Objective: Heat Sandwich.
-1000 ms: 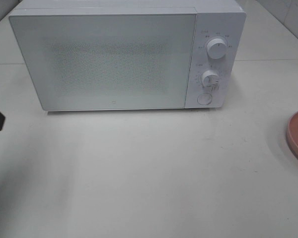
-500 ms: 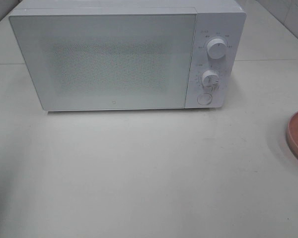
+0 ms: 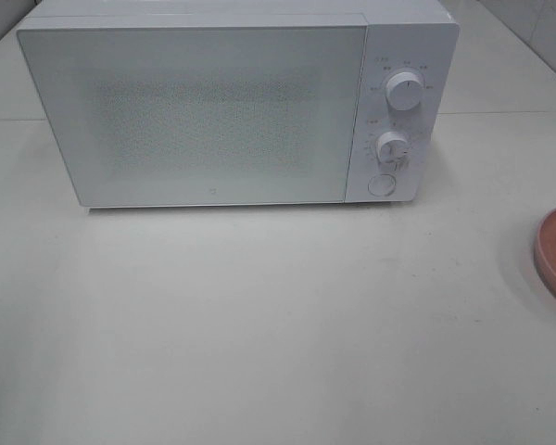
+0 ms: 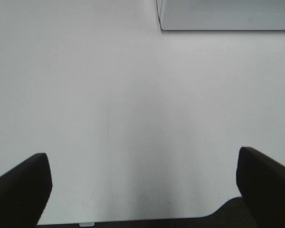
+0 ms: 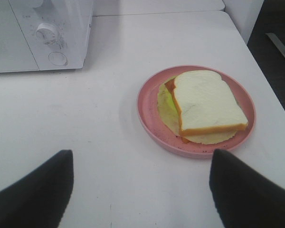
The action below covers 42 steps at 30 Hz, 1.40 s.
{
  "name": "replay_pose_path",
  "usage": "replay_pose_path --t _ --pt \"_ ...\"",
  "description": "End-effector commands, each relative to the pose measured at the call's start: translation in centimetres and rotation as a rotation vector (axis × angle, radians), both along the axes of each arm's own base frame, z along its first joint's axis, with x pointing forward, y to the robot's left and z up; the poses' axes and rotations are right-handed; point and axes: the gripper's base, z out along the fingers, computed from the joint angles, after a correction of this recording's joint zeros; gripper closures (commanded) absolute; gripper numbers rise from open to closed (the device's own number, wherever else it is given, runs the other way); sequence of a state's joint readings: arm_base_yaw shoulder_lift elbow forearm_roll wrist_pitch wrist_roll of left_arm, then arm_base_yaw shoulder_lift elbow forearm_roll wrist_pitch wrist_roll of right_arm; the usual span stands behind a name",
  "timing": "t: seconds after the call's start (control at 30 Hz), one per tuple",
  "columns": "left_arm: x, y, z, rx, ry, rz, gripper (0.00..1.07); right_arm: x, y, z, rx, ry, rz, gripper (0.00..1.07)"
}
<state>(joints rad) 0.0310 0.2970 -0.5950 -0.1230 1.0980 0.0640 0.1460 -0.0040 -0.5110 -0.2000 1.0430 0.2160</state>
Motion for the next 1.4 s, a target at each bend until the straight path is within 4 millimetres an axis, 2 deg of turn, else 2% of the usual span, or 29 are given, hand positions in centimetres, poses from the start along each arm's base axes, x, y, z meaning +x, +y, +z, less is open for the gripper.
replay_pose_path --t 0.03,0.23,0.63,0.77,1.03,1.4 --pt "-0.6 0.0 -1.6 0.003 0.0 0.005 0.05 -0.4 -0.1 -0.1 0.006 -0.022 -0.007 0.31" --pt "-0.5 0.2 -2.3 0.019 -0.058 0.013 0.05 -0.4 -0.1 -0.1 0.006 -0.022 -0.007 0.31" --pt "-0.6 0.1 -2.2 0.014 -0.062 0.014 0.05 -0.4 -0.1 -0.1 0.006 -0.022 -0.007 0.31" --pt "-1.2 0.1 -2.1 0.007 -0.105 0.014 0.05 -0.4 -0.1 -0.1 0.006 -0.022 -0.007 0.31" --pt "-4.2 0.0 -2.0 0.014 -0.299 0.014 0.05 -0.4 -0.1 -0.1 0.006 -0.022 -0.007 0.31" --pt "-4.2 0.0 -2.0 0.014 -0.296 0.014 0.05 -0.4 -0.1 -0.1 0.006 -0.022 -0.007 0.31"
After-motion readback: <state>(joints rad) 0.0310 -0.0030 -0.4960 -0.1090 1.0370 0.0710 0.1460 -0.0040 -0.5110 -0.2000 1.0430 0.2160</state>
